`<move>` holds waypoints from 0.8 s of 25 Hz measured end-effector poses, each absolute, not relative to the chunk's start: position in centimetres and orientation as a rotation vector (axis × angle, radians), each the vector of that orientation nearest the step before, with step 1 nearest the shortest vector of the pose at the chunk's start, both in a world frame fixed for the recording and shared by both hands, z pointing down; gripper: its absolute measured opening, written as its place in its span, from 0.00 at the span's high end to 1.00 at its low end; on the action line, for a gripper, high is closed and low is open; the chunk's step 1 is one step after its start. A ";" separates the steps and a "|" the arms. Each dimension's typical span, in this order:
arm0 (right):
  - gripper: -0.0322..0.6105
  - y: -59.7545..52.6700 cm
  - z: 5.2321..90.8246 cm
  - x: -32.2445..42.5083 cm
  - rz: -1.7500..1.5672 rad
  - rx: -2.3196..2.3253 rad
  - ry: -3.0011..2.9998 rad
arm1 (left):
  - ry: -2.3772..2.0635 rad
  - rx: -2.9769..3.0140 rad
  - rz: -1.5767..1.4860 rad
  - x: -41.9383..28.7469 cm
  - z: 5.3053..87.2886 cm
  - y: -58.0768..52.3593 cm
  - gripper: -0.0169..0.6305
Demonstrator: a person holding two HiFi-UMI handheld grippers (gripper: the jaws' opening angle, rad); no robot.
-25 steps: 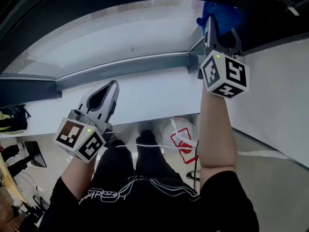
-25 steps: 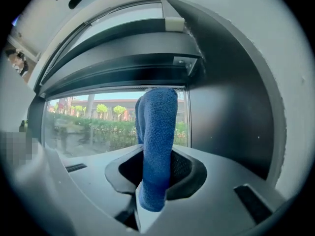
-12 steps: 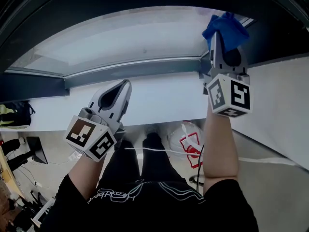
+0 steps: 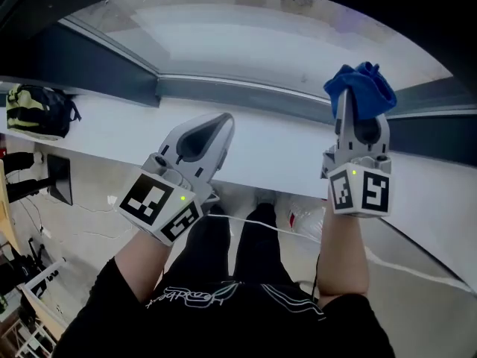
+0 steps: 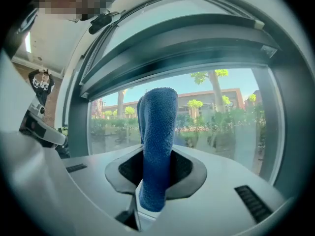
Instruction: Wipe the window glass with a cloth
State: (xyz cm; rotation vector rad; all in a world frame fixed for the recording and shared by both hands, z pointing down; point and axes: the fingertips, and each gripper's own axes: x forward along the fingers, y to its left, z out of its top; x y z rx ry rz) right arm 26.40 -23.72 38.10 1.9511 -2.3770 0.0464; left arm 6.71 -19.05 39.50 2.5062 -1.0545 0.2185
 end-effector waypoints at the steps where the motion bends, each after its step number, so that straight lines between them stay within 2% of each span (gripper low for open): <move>1: 0.83 -24.0 38.6 24.0 0.058 1.919 -2.400 | -1.079 2.496 0.211 4.9 39.6 -19.3 0.96; 8: 0.83 -24.7 39.2 7.6 0.083 1.687 -2.571 | -1.200 2.413 0.143 -6.6 39.8 -19.4 0.96; 20: 0.83 -28.5 41.5 -12.9 0.083 1.443 -2.685 | -1.317 2.339 0.129 -21.5 41.2 -19.7 0.96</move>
